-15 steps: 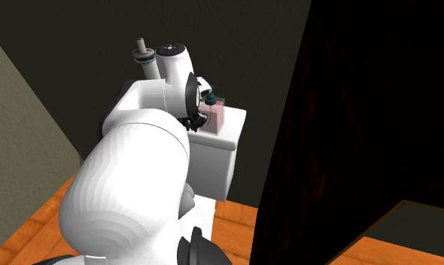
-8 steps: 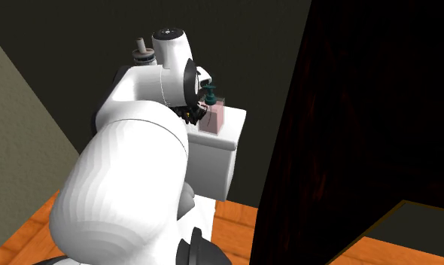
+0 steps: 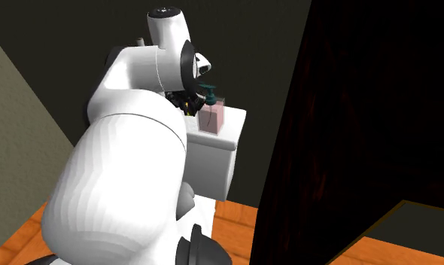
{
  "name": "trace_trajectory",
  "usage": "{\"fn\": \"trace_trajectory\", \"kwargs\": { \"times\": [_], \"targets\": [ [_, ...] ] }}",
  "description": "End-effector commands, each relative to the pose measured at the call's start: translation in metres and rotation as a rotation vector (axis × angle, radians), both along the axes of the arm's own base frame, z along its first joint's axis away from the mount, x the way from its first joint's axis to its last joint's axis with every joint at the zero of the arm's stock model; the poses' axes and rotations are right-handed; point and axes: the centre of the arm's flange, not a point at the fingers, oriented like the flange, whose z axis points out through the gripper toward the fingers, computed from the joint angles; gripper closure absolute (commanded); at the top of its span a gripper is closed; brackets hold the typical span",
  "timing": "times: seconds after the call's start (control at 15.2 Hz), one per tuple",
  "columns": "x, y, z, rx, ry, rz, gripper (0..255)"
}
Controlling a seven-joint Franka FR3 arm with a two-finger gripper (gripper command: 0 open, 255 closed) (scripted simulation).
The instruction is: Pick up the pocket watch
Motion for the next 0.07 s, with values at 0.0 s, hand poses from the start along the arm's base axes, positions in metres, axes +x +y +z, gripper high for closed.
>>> {"fn": "trace_trajectory", "kwargs": {
  "times": [0.0],
  "targets": [
    [-0.0001,0.0001,0.0023,0.000,0.000,0.000,255]
  ]
}}
